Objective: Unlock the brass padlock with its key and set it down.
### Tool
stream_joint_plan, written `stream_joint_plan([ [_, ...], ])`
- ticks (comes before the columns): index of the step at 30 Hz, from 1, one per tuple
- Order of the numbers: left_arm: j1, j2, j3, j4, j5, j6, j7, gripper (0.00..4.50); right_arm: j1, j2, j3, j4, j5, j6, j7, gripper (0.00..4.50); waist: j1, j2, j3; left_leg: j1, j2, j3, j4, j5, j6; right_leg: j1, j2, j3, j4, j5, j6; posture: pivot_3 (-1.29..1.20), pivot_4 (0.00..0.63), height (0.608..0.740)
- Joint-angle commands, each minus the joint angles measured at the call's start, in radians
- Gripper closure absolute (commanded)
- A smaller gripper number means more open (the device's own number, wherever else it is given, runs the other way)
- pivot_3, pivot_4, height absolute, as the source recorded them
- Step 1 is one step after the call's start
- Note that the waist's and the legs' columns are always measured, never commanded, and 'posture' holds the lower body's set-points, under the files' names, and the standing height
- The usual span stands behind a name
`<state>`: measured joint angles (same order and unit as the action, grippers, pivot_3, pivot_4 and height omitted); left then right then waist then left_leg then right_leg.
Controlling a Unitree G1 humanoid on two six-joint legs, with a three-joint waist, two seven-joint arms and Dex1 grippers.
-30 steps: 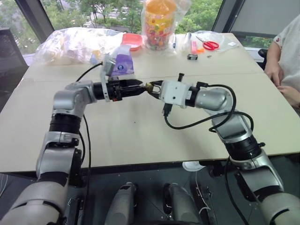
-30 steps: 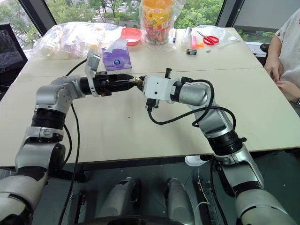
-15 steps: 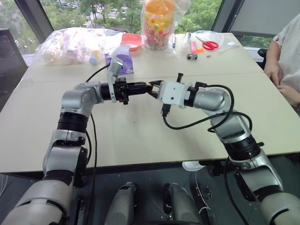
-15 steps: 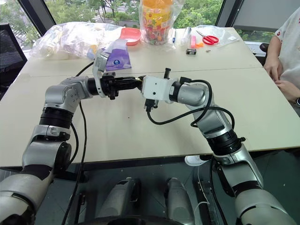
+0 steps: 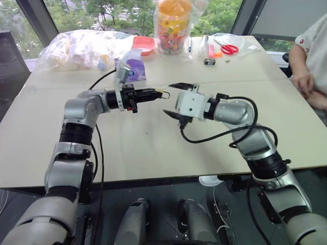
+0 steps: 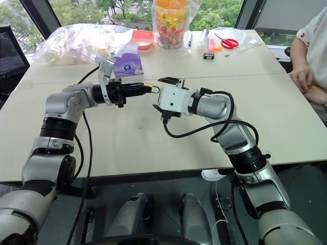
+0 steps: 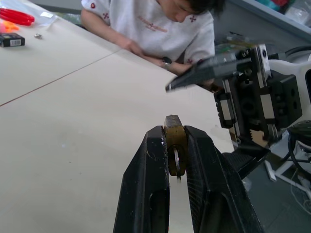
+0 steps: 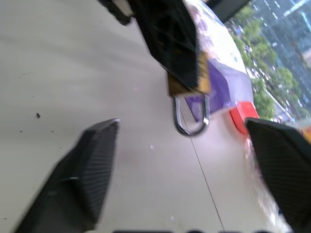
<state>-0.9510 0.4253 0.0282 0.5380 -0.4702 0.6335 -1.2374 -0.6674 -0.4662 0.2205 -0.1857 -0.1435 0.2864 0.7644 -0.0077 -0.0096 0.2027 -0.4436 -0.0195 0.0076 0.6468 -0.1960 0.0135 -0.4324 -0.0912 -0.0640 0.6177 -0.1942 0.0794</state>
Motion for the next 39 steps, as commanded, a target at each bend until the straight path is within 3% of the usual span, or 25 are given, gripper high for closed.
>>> stream_joint_plan([
  [1,-0.003,0.002,0.027,-0.074,-0.038,0.018,0.0,4.5,0.009,0.082,-0.136,-0.178,0.158,0.214,-0.056,0.01,0.0,0.0,0.0,0.0,0.0,0.0,0.0,0.0,0.0,0.0,0.0,0.0,0.0,0.0,0.0,0.0,0.15,0.74],
  [21,0.046,0.031,0.043,-0.22,-0.105,0.099,0.0,4.5,-0.015,0.079,-0.128,-0.105,0.175,0.225,-0.148,0.01,-0.001,0.0,0.0,0.0,0.0,0.0,0.0,0.0,0.0,0.0,0.0,0.0,0.0,-0.002,-0.003,0.0,0.15,0.74],
  [39,0.044,0.022,0.039,-0.229,-0.121,0.074,0.016,4.5,0.007,0.055,-0.097,-0.067,0.225,0.244,-0.089,0.01,-0.002,0.0,0.0,0.0,0.0,0.0,-0.001,0.0,0.0,0.0,0.0,0.0,0.0,-0.002,-0.003,0.0,0.15,0.74],
])
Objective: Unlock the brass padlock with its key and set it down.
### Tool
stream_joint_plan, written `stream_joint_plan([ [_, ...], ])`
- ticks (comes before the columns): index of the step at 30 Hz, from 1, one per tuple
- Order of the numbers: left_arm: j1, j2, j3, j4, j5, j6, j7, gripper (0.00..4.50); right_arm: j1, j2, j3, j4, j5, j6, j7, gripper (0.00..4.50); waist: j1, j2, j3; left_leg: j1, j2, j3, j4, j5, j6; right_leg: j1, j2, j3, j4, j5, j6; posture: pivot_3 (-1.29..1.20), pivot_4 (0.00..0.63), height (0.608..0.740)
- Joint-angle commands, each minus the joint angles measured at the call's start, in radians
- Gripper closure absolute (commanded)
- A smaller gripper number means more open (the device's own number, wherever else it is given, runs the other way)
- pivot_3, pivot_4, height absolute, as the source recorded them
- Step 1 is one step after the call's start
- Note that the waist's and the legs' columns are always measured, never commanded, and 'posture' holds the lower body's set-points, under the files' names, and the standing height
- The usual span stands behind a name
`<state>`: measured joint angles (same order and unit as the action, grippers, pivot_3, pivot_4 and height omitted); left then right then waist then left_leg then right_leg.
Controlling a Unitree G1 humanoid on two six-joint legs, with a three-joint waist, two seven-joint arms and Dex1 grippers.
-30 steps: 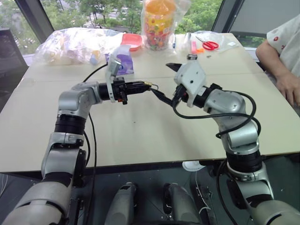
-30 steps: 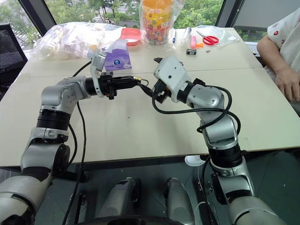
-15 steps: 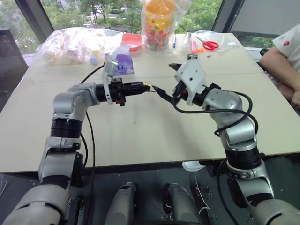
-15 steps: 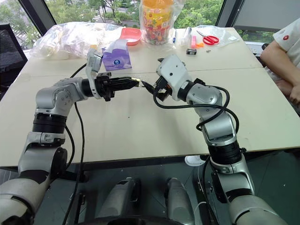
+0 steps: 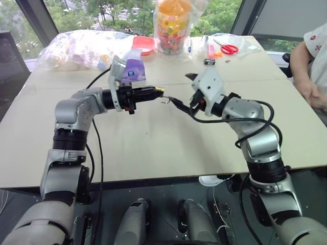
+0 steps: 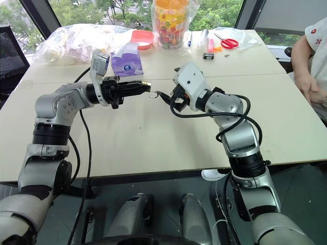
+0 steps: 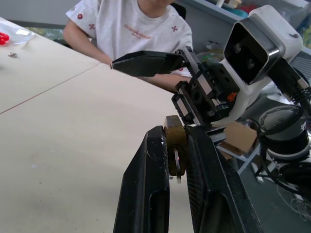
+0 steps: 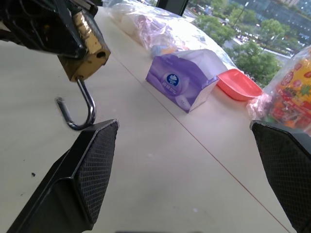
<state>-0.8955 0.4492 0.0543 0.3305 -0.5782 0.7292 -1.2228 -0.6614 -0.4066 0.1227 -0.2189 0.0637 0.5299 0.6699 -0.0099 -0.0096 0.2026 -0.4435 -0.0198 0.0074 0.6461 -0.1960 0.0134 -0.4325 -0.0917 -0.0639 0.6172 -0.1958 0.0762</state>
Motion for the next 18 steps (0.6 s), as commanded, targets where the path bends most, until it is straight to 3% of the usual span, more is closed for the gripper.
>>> stream_joint_plan([
  [1,-0.011,-0.004,0.012,-0.017,-0.01,-0.025,0.004,4.5,0.004,-0.01,0.0,-0.039,0.017,0.003,0.004,0.01,0.0,0.0,0.0,0.0,0.0,0.0,0.0,0.0,0.0,0.0,0.0,0.0,0.0,0.0,0.0,0.0,0.15,0.74],
  [4,-0.01,-0.013,0.006,0.0,0.003,-0.034,0.023,4.5,0.015,-0.036,-0.008,-0.049,0.009,0.01,0.0,0.01,0.002,0.0,0.0,0.0,0.0,0.0,0.0,0.0,0.0,0.0,0.0,0.0,0.0,0.0,0.0,0.0,0.15,0.74],
  [12,0.007,-0.16,-0.047,0.148,0.087,-0.017,0.207,4.5,0.171,-0.327,-0.037,-0.248,0.046,0.282,0.11,0.01,0.027,0.0,0.0,-0.001,-0.001,0.0,0.001,-0.001,0.002,0.001,-0.002,-0.001,-0.003,0.0,0.0,0.0,0.15,0.74],
  [18,-0.055,-0.289,-0.043,0.399,0.112,0.012,0.26,4.5,0.21,-0.368,-0.033,-0.36,0.095,0.483,0.087,0.01,0.022,-0.001,0.0,-0.001,-0.001,0.001,0.001,-0.002,0.002,0.001,-0.002,-0.001,-0.003,0.0,0.0,0.0,0.15,0.74],
])
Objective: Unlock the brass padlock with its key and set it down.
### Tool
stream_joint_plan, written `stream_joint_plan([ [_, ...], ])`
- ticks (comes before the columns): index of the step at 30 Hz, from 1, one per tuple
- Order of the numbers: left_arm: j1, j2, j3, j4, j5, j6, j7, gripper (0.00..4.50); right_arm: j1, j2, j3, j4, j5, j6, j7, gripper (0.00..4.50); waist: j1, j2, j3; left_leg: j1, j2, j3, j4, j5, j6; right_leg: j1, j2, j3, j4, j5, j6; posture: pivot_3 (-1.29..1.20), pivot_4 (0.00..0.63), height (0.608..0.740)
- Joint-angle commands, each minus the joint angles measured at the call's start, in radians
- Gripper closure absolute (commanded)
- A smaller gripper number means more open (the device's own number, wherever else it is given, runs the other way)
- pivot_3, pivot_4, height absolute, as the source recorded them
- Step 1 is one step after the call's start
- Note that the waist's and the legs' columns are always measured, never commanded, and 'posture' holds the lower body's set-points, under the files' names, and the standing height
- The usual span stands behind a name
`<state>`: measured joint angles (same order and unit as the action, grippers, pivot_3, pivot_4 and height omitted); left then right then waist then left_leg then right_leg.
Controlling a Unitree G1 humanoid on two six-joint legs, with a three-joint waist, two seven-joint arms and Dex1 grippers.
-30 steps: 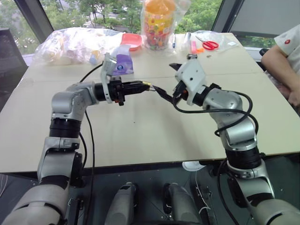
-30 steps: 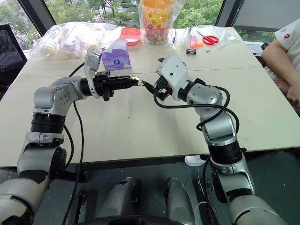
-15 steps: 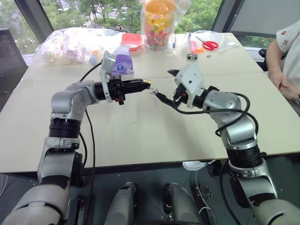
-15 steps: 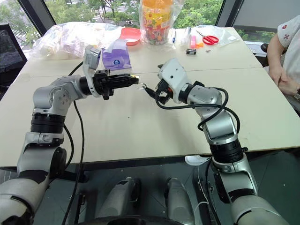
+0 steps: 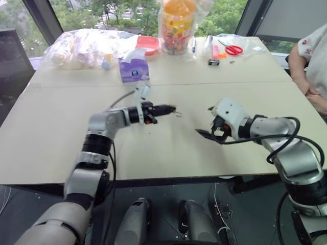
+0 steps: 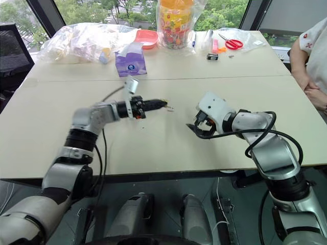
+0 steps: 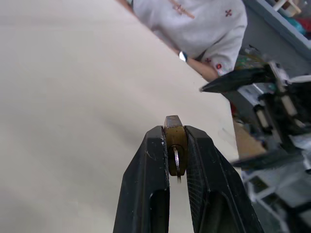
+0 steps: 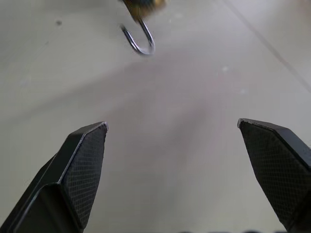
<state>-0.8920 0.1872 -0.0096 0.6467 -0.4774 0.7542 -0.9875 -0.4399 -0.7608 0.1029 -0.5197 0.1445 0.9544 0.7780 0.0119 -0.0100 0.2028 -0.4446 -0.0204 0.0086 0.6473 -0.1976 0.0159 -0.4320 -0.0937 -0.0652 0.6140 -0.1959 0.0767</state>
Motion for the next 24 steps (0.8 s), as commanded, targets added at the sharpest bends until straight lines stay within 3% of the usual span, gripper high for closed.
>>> stream_joint_plan([
  [1,-0.079,-0.046,0.034,0.137,0.01,-0.016,0.034,4.5,-0.012,-0.014,-0.01,-0.067,0.017,0.076,-0.031,0.01,0.002,0.0,0.0,0.0,0.0,0.0,0.0,0.0,0.0,0.0,0.0,-0.001,0.0,0.0,0.0,0.0,0.15,0.74],
  [5,-0.135,-0.076,0.061,0.266,0.022,-0.064,0.031,4.5,-0.019,-0.007,0.0,-0.088,0.027,0.114,-0.061,0.01,0.002,0.0,0.0,0.0,0.0,0.0,0.0,0.0,0.0,0.0,-0.001,-0.001,0.0,-0.002,0.003,0.0,0.15,0.74],
  [11,-0.187,-0.091,0.094,0.383,0.045,-0.095,0.024,1.63,-0.02,0.003,0.006,-0.102,0.041,0.14,-0.099,0.0,0.003,0.0,0.0,-0.001,0.0,0.0,0.0,-0.001,0.001,0.0,-0.002,-0.001,-0.001,0.001,0.003,0.0,0.15,0.74],
  [14,-0.187,-0.063,0.054,0.394,0.112,-0.126,0.046,0.55,-0.015,-0.008,0.001,-0.098,0.046,0.138,-0.106,0.0,0.002,0.0,0.0,-0.001,-0.001,0.0,0.0,-0.001,0.001,0.0,-0.002,-0.002,-0.001,0.001,0.003,0.0,0.15,0.74],
  [18,-0.142,0.02,-0.035,0.296,0.234,-0.253,0.038,0.55,-0.007,-0.024,-0.005,-0.095,0.047,0.132,-0.11,0.0,-0.003,0.0,0.0,-0.001,0.0,0.0,0.0,-0.001,0.001,0.0,-0.002,-0.002,-0.001,0.0,0.001,0.0,0.15,0.74],
  [24,0.001,0.155,0.025,-0.084,0.18,-0.192,0.036,0.55,0.019,-0.024,-0.018,-0.068,0.042,0.096,-0.127,0.0,-0.003,0.0,0.0,-0.001,0.001,0.0,-0.003,-0.001,0.0,-0.002,-0.003,-0.001,-0.001,0.0,0.0,0.0,0.15,0.74],
])
